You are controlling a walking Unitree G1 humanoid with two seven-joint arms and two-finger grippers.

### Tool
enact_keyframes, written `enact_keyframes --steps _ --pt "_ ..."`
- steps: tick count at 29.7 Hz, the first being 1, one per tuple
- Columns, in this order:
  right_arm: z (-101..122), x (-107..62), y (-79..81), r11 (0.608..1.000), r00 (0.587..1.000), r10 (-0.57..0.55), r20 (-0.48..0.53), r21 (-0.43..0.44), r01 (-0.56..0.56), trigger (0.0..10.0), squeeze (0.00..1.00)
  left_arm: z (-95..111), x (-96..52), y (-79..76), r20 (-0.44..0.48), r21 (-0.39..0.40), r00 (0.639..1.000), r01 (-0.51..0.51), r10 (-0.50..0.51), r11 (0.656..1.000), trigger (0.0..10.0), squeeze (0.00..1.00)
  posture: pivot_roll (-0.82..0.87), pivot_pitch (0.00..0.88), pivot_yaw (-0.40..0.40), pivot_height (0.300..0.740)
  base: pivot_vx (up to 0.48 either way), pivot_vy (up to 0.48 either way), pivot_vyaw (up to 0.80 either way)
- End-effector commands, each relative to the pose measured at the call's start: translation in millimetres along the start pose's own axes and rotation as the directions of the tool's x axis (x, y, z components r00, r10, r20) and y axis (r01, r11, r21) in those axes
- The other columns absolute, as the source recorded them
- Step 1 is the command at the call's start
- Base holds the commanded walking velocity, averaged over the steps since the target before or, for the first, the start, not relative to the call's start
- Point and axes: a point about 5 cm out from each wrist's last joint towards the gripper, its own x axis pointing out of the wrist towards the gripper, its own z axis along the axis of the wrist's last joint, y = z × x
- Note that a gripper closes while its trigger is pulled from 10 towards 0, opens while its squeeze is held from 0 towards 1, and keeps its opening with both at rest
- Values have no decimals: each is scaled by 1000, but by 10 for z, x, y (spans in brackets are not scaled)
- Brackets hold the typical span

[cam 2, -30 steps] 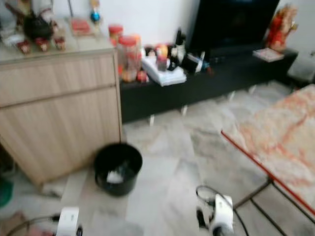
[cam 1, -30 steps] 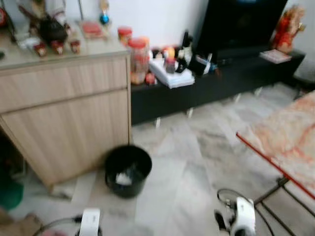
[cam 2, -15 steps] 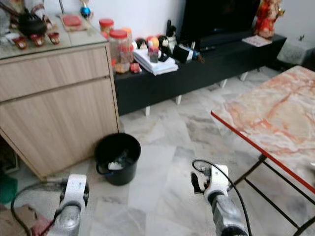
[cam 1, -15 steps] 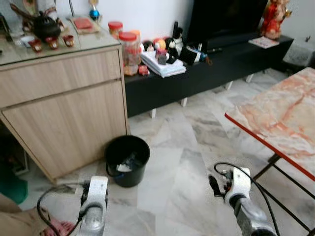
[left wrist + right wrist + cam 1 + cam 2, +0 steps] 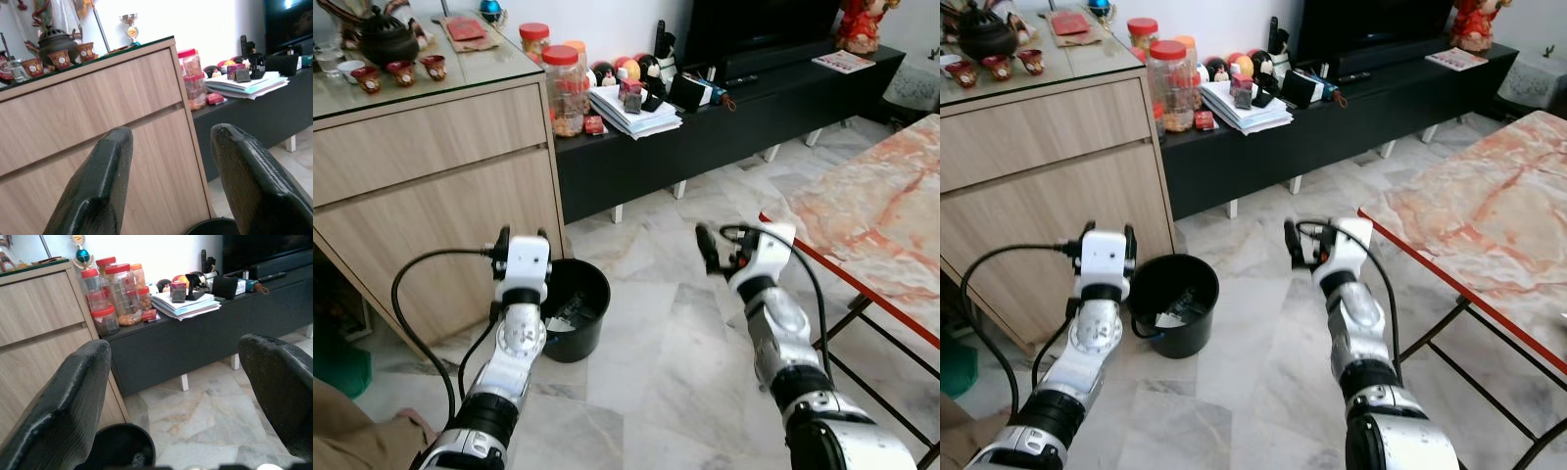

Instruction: Picking trash to rubbish bin

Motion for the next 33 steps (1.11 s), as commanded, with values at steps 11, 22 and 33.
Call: enact_keyframes --steps 11,22,33 --pt "126 69 219 998 994 61 86 -13 -60 10000 0 73 -31 29 10 15 1000 16 -16 1000 10000 0 -16 0 -42 740 0 0 -785" --pt "163 70 462 994 985 102 139 -55 -95 10000 0 191 49 86 40 11 998 39 -40 999 10000 0 -8 0 28 740 0 0 -786" --pt "152 46 652 995 982 96 163 -22 -93 10000 0 213 35 153 27 -6 999 47 -47 999 10000 0 20 0 68 740 0 0 -785"
